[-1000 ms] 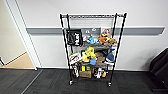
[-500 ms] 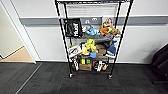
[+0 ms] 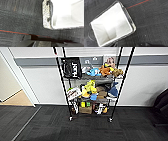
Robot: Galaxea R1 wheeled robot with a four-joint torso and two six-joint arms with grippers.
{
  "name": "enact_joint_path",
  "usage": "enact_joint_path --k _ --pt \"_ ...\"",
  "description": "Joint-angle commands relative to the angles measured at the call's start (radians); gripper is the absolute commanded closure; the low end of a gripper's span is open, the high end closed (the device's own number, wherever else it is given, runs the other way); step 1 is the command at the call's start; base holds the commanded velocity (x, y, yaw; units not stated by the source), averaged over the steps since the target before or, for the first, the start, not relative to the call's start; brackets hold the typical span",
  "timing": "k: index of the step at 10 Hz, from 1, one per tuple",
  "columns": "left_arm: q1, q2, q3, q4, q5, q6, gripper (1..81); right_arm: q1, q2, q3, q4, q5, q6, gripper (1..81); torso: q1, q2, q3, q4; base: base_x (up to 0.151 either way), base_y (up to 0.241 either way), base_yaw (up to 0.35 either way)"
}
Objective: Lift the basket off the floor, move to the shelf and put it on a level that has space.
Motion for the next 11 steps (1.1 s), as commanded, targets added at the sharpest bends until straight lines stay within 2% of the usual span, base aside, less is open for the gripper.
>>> enact_joint_path --k 1,6,7,8,10,11 --pt "-0.106 0.006 -0.002 -0.012 0.089 0.004 1.0 0.116 -0.027 -0.004 0.033 -0.096 0.001 1.0 0.062 -0.096 0.000 0.000 0.000 0.000 0.000" --pt "-0.140 0.045 -0.002 -0.042 0.106 0.004 1.0 0.137 -0.028 -0.027 0.044 -0.117 0.001 1.0 0.170 -0.267 -0.002 0.000 0.000 0.000 0.000" --pt "-0.141 0.055 -0.002 -0.042 0.106 0.002 1.0 0.142 -0.028 -0.029 0.044 -0.119 0.001 1.0 0.191 -0.301 -0.032 0.000 0.000 0.000 0.000" --pt "-0.144 0.061 -0.002 -0.042 0.106 0.002 1.0 0.149 -0.028 -0.029 0.044 -0.119 0.001 1.0 0.213 -0.335 -0.095 0.000 0.000 0.000 0.000" --pt "-0.157 0.068 -0.002 -0.042 0.109 0.002 1.0 0.165 -0.028 -0.029 0.053 -0.120 0.001 1.0 0.242 -0.384 -0.113 -0.003 0.000 0.000 0.000" --pt "-0.169 0.071 -0.002 -0.042 0.128 0.002 1.0 0.173 -0.028 -0.029 0.053 -0.120 0.001 1.0 0.261 -0.412 -0.139 -0.003 0.000 0.000 0.000"
